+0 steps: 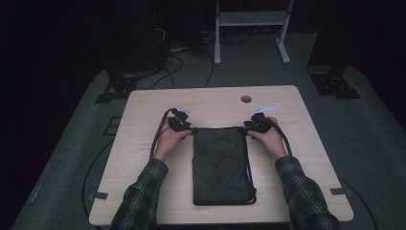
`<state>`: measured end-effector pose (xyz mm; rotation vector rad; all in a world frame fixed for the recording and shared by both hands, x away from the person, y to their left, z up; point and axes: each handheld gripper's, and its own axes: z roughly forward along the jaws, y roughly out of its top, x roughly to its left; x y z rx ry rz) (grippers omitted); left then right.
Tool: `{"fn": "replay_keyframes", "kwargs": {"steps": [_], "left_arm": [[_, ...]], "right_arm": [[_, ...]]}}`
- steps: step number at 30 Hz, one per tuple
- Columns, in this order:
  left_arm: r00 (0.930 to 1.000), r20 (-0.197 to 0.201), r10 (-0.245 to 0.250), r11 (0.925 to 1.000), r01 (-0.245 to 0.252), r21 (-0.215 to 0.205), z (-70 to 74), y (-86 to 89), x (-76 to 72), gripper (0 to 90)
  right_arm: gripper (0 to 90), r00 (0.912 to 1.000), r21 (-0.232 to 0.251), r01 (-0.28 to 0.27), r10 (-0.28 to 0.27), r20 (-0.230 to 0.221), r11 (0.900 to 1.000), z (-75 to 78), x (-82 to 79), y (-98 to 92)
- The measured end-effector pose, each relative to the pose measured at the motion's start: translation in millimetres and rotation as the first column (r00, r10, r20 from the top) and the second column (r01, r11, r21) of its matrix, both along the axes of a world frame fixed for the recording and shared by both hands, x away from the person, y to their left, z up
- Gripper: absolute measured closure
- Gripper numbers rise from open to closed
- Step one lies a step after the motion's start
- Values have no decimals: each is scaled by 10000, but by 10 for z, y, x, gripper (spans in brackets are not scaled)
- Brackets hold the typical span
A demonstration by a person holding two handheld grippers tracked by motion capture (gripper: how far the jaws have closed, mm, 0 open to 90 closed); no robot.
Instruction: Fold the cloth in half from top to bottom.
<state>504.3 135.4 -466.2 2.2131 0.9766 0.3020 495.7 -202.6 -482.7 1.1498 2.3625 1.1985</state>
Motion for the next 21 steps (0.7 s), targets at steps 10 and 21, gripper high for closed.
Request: {"fn": "replay_keyframes", "kwargs": {"steps": [10,21], "left_arm": [[9987,-118,-497,9988,496,-10,9,-66,-47,728],[9997,-202,-111,9967,127,807,75,-192,-72,870]], "right_arm": [[611,9983,-406,-450,465,351,9982,-1,-36,51],[845,9993,-525,-365,361,-92,9980,48,-75,142]]}}
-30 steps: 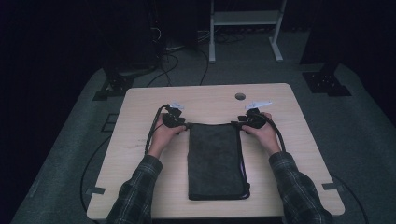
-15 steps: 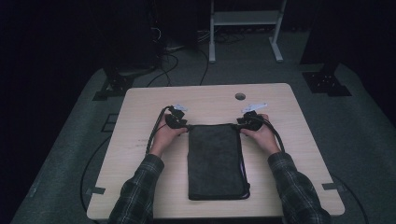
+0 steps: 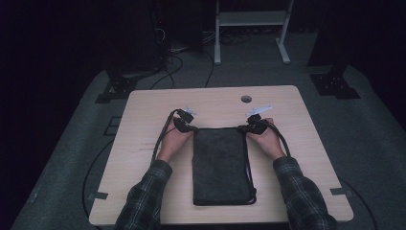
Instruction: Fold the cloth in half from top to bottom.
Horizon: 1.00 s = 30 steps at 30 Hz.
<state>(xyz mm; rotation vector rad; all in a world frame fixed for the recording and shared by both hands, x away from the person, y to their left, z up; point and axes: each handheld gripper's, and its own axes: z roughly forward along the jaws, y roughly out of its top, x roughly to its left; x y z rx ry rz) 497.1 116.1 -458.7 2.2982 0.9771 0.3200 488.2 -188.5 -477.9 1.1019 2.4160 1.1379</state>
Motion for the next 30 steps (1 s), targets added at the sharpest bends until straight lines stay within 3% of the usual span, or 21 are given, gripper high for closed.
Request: {"fn": "replay_keyframes", "kwargs": {"steps": [4,8,10,14,18,20,23,30], "left_arm": [[9997,202,116,9999,-117,10,35,0,38,873],[9976,632,287,9996,-283,-73,168,31,85,874],[9954,863,406,9988,-380,-313,276,54,112,873],[9874,1502,499,9976,-422,-541,525,93,136,873],[9814,1872,423,9952,-249,-942,730,141,88,873],[9822,1854,294,9920,-59,-1263,778,168,43,872],[9845,1756,25,9897,227,-1412,798,190,-39,872],[9885,1445,-444,9767,734,-2017,746,272,-269,872]], "right_arm": [[853,9991,-532,357,-345,238,9979,43,19,61],[854,9977,-144,581,-575,358,9982,185,106,49],[854,9968,50,658,-659,444,9978,284,145,45],[854,9941,361,685,-713,819,9970,518,206,43],[854,9907,653,590,-664,1185,9961,721,199,29],[854,9908,876,505,-609,1206,9949,770,164,-2],[854,9916,1118,329,-464,1205,9932,780,92,-39],[853,9963,1743,-126,-25,864,9846,659,-105,-134]]}}
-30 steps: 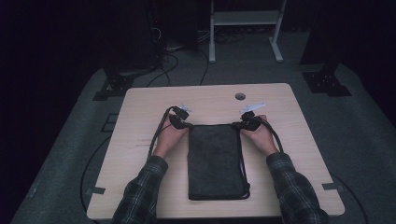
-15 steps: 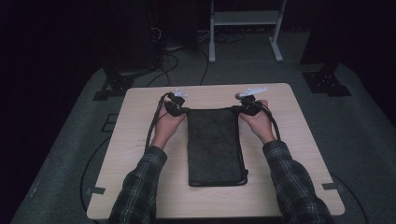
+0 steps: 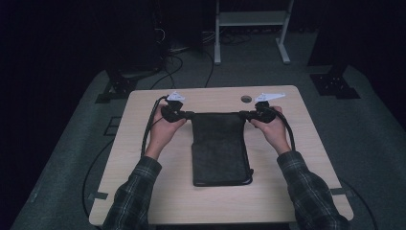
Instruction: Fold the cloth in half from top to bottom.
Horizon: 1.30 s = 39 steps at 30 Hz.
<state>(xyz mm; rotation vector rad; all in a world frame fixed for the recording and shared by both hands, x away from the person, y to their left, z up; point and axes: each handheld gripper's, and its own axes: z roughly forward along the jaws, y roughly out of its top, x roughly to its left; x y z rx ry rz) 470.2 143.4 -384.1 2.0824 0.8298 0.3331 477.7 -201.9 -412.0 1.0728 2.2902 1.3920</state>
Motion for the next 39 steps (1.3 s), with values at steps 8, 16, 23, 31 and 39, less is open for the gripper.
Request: {"fn": "replay_keyframes", "kwargs": {"steps": [8,16,23,31,39], "left_arm": [[9986,-37,-525,9986,526,24,-73,7,-296,872],[9969,-416,-673,9970,657,-401,-215,72,-521,873],[9953,-547,-802,9954,771,-565,-255,130,-685,873],[9927,-609,-1046,9925,1003,-697,-254,156,-874,873],[9877,-734,-1380,9869,1309,-946,-266,178,-1111,872]], "right_arm": [[853,9987,149,-438,441,-250,9989,-122,-250,-67],[853,9966,173,-730,737,-377,9972,-213,-498,-72],[853,9939,185,-1021,1028,-391,9946,-225,-685,-59],[852,9909,133,-1281,1285,-409,9917,-221,-872,-63],[851,9866,205,-1579,1586,-371,9872,-187,-1096,-99]]}}
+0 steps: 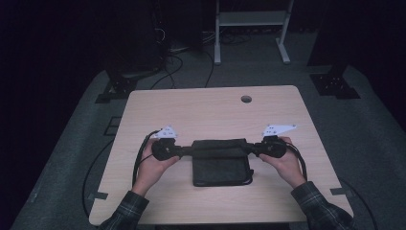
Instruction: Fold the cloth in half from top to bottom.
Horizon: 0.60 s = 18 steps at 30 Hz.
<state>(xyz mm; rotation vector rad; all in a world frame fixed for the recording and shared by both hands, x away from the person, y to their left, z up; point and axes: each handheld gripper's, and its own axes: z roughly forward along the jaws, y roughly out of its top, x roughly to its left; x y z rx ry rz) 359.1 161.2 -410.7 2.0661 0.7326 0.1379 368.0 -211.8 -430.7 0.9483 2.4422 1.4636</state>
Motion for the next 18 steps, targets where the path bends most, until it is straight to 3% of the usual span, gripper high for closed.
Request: {"fn": "replay_keyframes", "kwargs": {"steps": [4,12,18], "left_arm": [[9998,-105,-177,9998,178,114,-29,-12,-104,872],[9974,-471,-554,9971,577,493,-153,-60,-261,872],[9943,-816,-687,9946,747,723,-258,-67,-306,871]], "right_arm": [[851,9998,-59,-173,173,30,9998,-1,-120,-12],[849,9984,-539,-428,408,-383,9976,-139,-300,-14],[846,9963,-744,-683,641,-568,9949,-221,-422,3]]}}
